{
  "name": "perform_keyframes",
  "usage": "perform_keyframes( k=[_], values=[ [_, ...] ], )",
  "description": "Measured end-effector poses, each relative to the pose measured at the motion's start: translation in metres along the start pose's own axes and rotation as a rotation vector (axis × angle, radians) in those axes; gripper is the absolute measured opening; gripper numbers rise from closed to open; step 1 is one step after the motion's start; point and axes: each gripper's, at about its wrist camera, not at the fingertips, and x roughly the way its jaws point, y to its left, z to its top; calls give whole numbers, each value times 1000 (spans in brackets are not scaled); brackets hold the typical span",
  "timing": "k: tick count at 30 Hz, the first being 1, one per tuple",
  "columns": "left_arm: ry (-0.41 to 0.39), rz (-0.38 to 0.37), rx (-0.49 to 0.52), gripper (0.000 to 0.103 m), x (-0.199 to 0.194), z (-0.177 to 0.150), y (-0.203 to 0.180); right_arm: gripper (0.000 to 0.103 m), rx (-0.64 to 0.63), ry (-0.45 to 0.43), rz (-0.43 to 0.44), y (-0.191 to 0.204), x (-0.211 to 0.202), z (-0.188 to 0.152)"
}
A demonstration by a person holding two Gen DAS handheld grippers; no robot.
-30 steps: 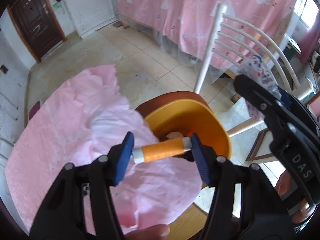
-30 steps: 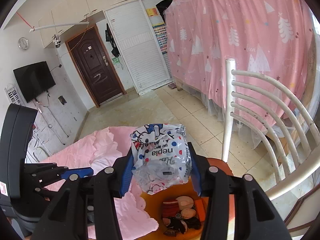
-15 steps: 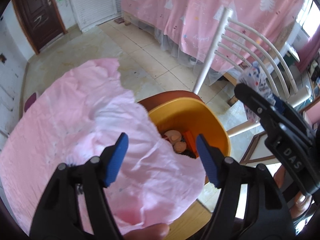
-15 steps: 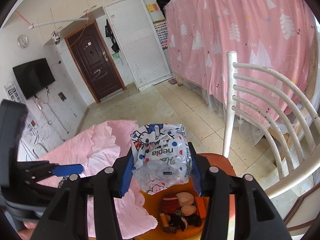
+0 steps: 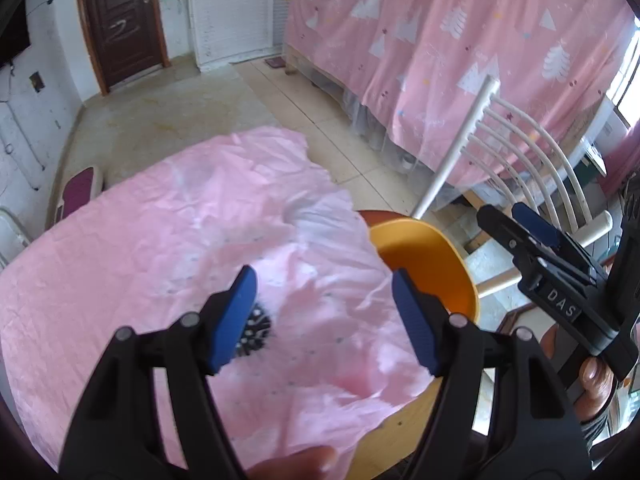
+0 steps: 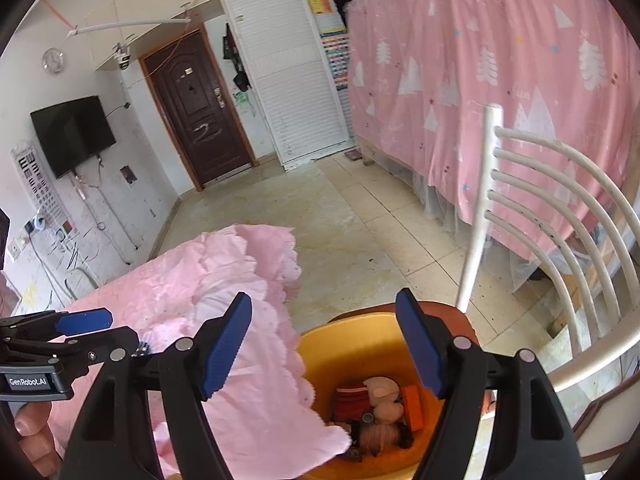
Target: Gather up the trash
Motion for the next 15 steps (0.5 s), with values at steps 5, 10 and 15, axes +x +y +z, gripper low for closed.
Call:
perform_keyframes(
  k=[5, 10, 15],
  values=[
    [-51, 36, -28, 68, -15, -7, 24, 64, -43, 5, 24, 27, 4, 5],
    [-90, 75, -72, 71, -29, -15, 50, 64, -85, 12, 49, 59, 11, 11],
    [-130, 127, -118, 71, -43, -25, 78, 64, -130, 10, 82, 94, 16, 11]
  ],
)
